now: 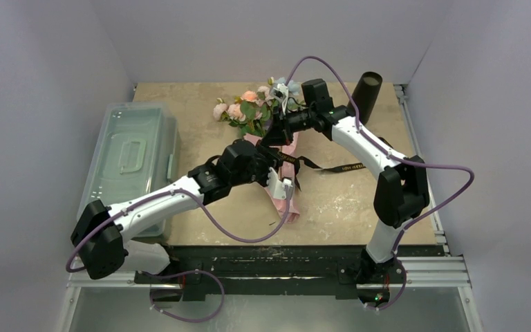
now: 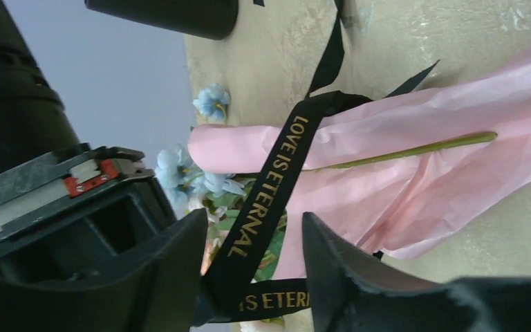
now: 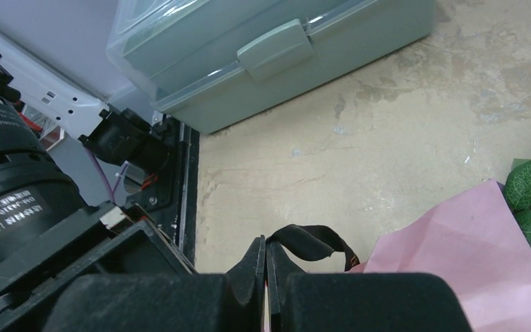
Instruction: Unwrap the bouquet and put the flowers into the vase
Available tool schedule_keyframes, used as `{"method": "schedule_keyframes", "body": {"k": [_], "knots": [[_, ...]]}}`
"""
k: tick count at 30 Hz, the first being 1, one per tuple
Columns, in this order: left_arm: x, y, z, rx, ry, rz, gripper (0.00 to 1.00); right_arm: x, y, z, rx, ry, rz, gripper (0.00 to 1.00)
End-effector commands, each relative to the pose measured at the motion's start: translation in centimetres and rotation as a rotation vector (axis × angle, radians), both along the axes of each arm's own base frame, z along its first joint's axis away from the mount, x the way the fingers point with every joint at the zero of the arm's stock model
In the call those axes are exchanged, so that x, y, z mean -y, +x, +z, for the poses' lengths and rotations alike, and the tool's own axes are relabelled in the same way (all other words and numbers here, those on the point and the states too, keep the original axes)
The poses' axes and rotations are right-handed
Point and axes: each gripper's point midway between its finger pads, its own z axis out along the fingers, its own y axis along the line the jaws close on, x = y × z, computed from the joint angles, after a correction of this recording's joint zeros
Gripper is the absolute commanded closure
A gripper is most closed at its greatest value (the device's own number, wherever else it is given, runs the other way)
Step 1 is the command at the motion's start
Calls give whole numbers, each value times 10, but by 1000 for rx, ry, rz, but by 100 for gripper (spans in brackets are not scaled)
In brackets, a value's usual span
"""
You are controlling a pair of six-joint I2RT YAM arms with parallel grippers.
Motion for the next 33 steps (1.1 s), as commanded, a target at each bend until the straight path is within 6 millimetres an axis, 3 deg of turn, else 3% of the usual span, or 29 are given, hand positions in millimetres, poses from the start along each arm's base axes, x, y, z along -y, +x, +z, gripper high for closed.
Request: {"method": "schedule_keyframes", "body": {"k": [1, 7, 11, 16, 20, 25, 27, 31, 33], "knots": [[9, -7, -15, -16, 23, -45, 43, -10, 0, 16, 16, 53, 30, 100], [25, 11, -25, 20, 56, -45, 42, -18, 1, 20, 17, 67, 25, 100], [30, 34, -43, 86, 112, 5, 43, -24, -1, 25, 18, 82, 25, 100], [33, 55, -47, 155, 119, 82, 45, -32, -8, 27, 4, 89, 39, 100], [29, 62, -41, 137, 106, 163, 64, -39, -18, 27, -6, 95, 69, 100], [9, 38, -38, 63, 105, 153, 91, -41, -18, 30, -3, 107, 83, 100], [-2, 30, -34, 37, 78, 179, 100, -41, -15, 33, 2, 110, 74, 89], [-29, 16, -37, -98, 51, 262, 100, -36, -4, 45, 27, 114, 51, 56], [-43, 12, -35, -153, 21, 312, 100, -28, 7, 51, 34, 108, 27, 45]]}}
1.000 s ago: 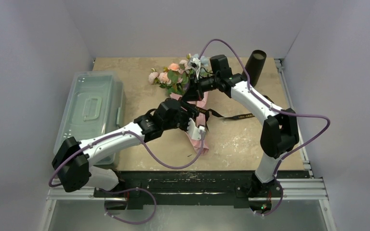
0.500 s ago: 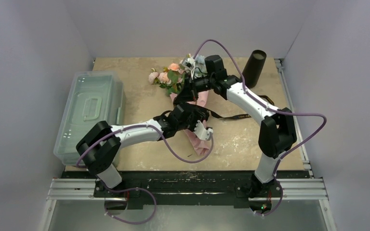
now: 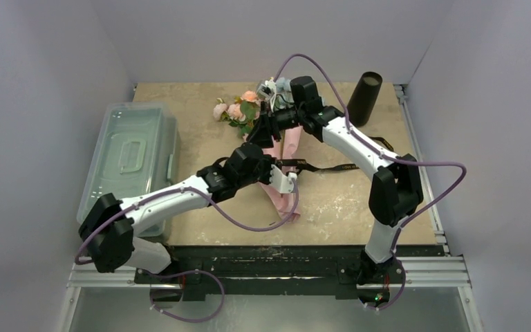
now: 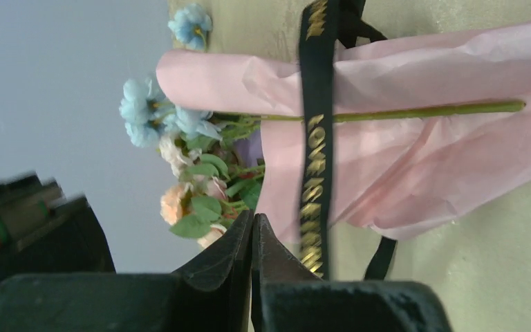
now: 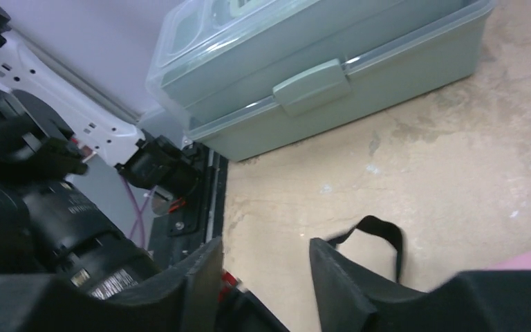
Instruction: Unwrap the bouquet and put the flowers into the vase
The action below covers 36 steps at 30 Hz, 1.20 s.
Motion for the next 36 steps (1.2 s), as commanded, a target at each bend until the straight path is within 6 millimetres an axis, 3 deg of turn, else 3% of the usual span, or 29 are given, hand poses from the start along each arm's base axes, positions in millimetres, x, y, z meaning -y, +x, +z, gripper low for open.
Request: {"method": "schedule_keyframes", "body": {"k": [1, 4, 8, 11, 14, 17, 19, 22, 25, 31, 33, 36], "knots": [[-36, -12, 6, -144, -106, 143, 100, 14, 28, 31, 74, 33, -44, 41], [-58, -4, 16, -227, -222, 255, 100, 37, 50, 37, 73, 26, -109, 33], [-87, 10, 30, -344, -396, 408, 100, 80, 79, 38, 69, -3, -215, 30], [-74, -1, 40, -462, -472, 320, 100, 108, 87, 31, 72, -50, -269, 28], [-41, -21, 41, -628, -496, 163, 56, 132, 88, 22, 38, -80, -318, 27], [-11, -21, 31, -761, -480, 71, 29, 153, 84, 11, 1, -111, -351, 26], [7, -15, 26, -810, -465, 19, 19, 168, 82, 3, -5, -142, -372, 25], [29, -1, 5, -850, -412, 9, 19, 193, 82, -5, -19, -182, -424, 24], [43, -1, -18, -864, -324, -25, 22, 228, 86, -13, -36, -219, -517, 23], [45, 7, -75, -916, -178, 45, 40, 292, 92, -37, -22, -388, -670, 21], [41, 11, -76, -893, -170, 64, 50, 310, 92, -47, -25, -436, -707, 21], [31, 12, -57, -838, -188, 85, 68, 334, 94, -61, -24, -518, -752, 20]]}}
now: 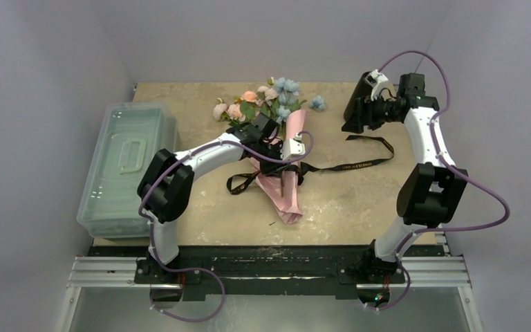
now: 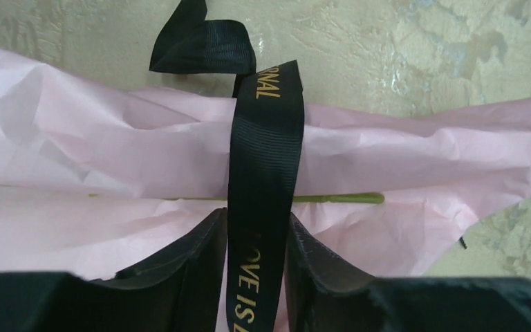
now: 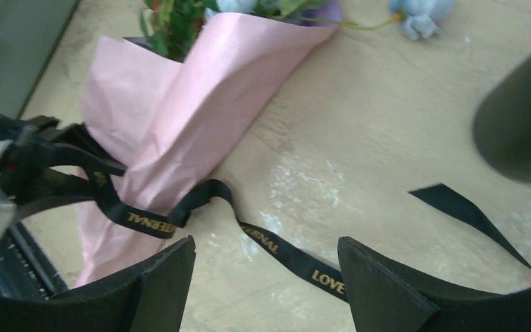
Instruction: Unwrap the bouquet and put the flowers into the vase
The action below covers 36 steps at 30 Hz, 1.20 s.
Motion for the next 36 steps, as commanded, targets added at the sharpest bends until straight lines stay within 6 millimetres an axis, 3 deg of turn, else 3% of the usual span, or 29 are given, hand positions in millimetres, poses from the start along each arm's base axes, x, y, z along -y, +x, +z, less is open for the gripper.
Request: {"method": "schedule_keyframes", "body": {"k": [1, 7, 14, 18, 20, 22, 24, 26, 31, 36], "knots": [[-11, 10, 50, 122, -43, 22, 74, 34, -7, -18, -12, -163, -46, 20], [-62, 0, 81, 140, -61, 118, 100, 78, 1, -39, -18, -297, -141, 20], [-153, 14, 71, 37, -49, 430, 100, 130, 24, -61, -14, -467, -254, 19], [-202, 31, 83, 98, -76, 659, 100, 155, 36, -71, -16, -546, -308, 18], [-215, 32, 86, 133, -71, 712, 100, 165, 42, -80, -25, -578, -319, 18], [-219, 31, 89, 148, -74, 727, 90, 174, 49, -91, -38, -611, -328, 17], [-217, 29, 93, 142, -90, 727, 62, 184, 55, -102, -54, -635, -336, 17], [-214, 30, 100, 141, -113, 724, 46, 190, 60, -111, -71, -642, -342, 17], [-204, 39, 127, 186, -199, 716, 33, 205, 59, -128, -103, -664, -358, 17], [-193, 46, 152, 222, -282, 680, 30, 216, 55, -153, -139, -697, -365, 18]]}}
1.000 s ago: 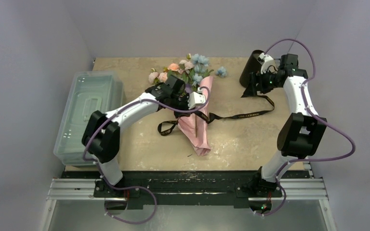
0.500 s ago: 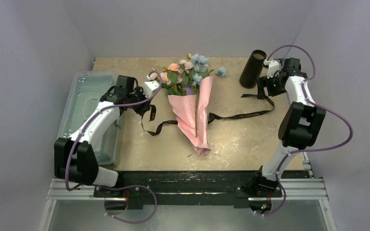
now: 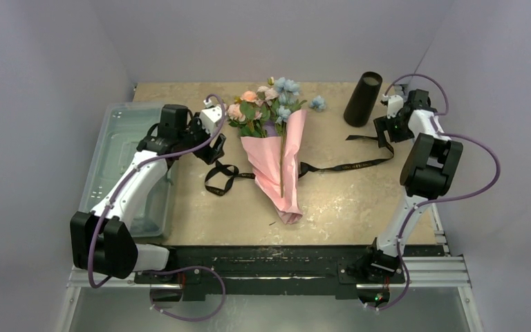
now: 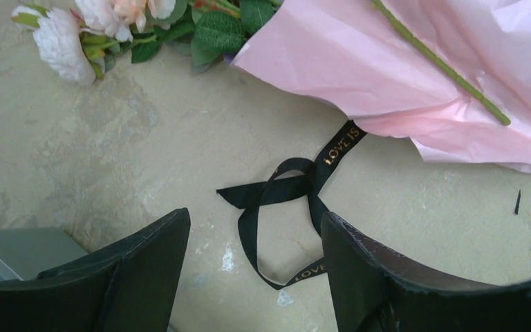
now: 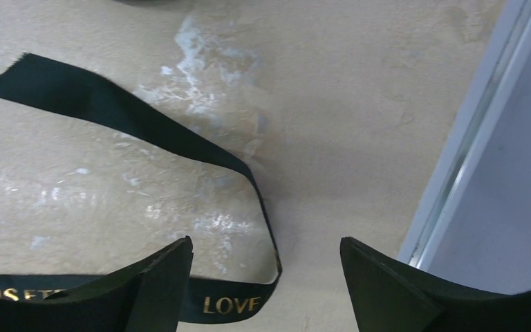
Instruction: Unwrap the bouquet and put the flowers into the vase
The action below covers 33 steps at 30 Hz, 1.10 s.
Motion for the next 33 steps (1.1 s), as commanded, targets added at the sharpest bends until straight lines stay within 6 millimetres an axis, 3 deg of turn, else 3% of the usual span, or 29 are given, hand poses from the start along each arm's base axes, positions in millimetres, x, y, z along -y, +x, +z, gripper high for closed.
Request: {"method": "schedule_keyframes", "body": {"k": [1, 4, 5, 8, 9, 10, 13, 17, 20, 21, 23, 28, 33], "knots": [[19, 18, 61, 156, -117, -37, 30, 18, 10, 1, 36, -68, -12, 18], [26, 24, 75, 178, -150, -59, 30, 18, 5, -13, 1, -51, -15, 24], [29, 26, 79, 192, -160, -67, 30, 16, 3, -17, -13, -37, -11, 30], [35, 31, 93, 229, -188, -93, 30, 8, -2, -17, -32, 25, 4, 68], [38, 32, 97, 240, -199, -106, 29, 4, -2, -8, -20, 47, 13, 87], [41, 34, 100, 251, -205, -117, 29, -1, 0, 5, 5, 69, 24, 100], [55, 37, 106, 275, -209, -166, 27, -21, 9, 60, 137, 145, 66, 100], [91, 31, 103, 337, -166, -297, 16, -49, 18, 158, 360, 246, 106, 100], [123, 26, 103, 387, -170, -383, 8, -74, 19, 232, 503, 354, 142, 100], [149, 26, 106, 417, -211, -430, 2, -91, 15, 277, 588, 431, 168, 100], [174, 25, 108, 436, -241, -477, 0, -106, 11, 320, 675, 502, 201, 100], [241, 21, 107, 480, -312, -573, 0, -143, -9, 405, 840, 723, 295, 100], [295, 18, 72, 396, -352, -601, 0, -159, -24, 474, 971, 843, 354, 100]]}}
